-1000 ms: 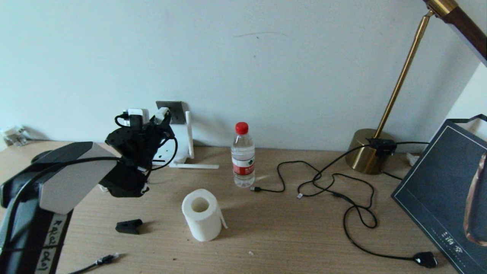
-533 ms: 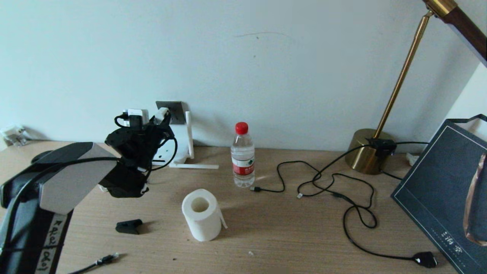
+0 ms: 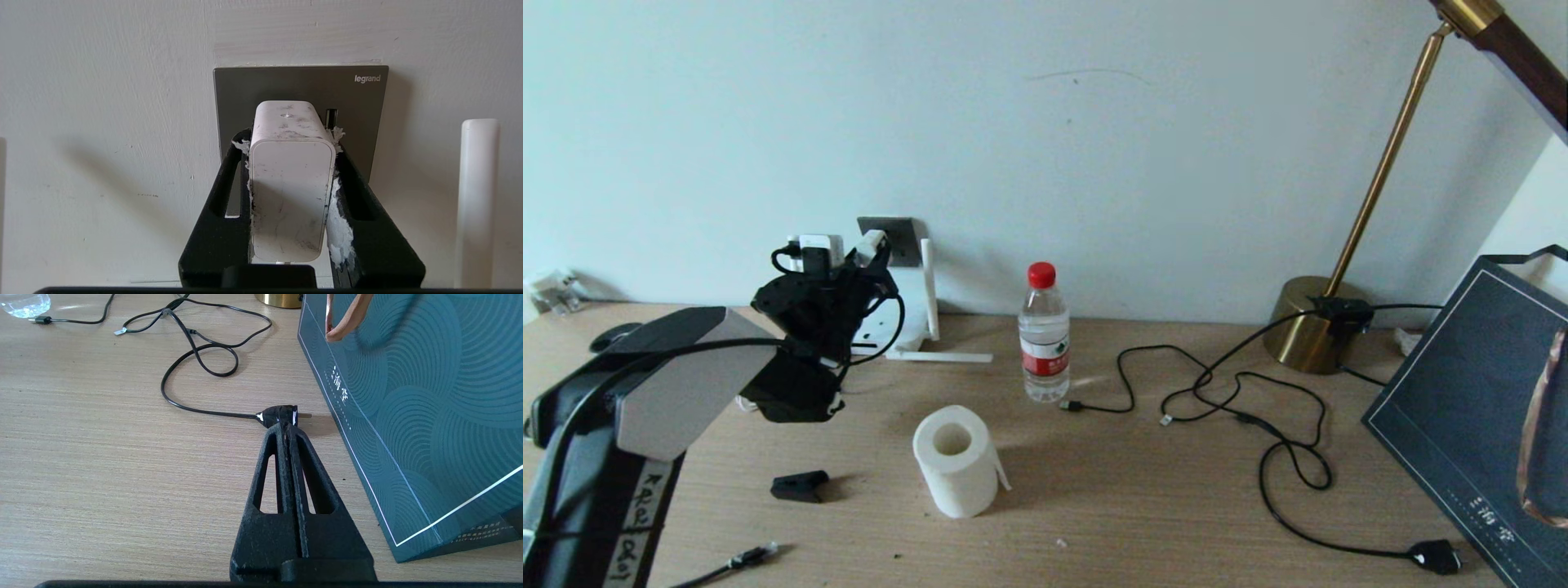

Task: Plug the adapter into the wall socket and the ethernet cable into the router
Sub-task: Plug plug into socket

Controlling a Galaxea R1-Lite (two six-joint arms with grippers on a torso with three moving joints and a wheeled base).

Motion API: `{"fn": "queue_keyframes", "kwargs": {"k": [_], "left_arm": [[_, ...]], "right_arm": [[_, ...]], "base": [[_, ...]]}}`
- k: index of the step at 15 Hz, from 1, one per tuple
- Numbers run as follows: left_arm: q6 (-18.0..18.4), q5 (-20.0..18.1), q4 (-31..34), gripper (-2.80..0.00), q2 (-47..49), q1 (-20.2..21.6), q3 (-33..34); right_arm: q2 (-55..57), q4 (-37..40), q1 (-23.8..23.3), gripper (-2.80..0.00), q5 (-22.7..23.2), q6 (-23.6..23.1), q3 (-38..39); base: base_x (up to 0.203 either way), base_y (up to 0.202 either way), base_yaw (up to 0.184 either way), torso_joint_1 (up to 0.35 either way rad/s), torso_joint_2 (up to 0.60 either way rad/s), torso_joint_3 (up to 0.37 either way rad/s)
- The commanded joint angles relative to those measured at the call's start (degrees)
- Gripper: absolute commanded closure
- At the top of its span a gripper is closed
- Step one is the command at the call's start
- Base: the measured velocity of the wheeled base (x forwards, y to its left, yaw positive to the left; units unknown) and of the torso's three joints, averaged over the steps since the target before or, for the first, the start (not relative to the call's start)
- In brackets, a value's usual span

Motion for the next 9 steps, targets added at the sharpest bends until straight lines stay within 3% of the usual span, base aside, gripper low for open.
{"fn": "queue_keyframes", "kwargs": {"k": [1, 9], "left_arm": [[0.1, 0.0, -0.2, 0.0, 0.4, 0.0, -0.5], [0.1, 0.0, 0.3, 0.0, 1.1, 0.0, -1.7]], "right_arm": [[0.0, 0.0, 0.0, 0.0, 0.0, 0.0, 0.0], [0.1, 0.0, 0.0, 0.0, 0.0, 0.0, 0.0]], "base": [[0.0, 0.0, 0.0, 0.0, 0.0, 0.0], [0.0, 0.0, 0.0, 0.0, 0.0, 0.0]]}}
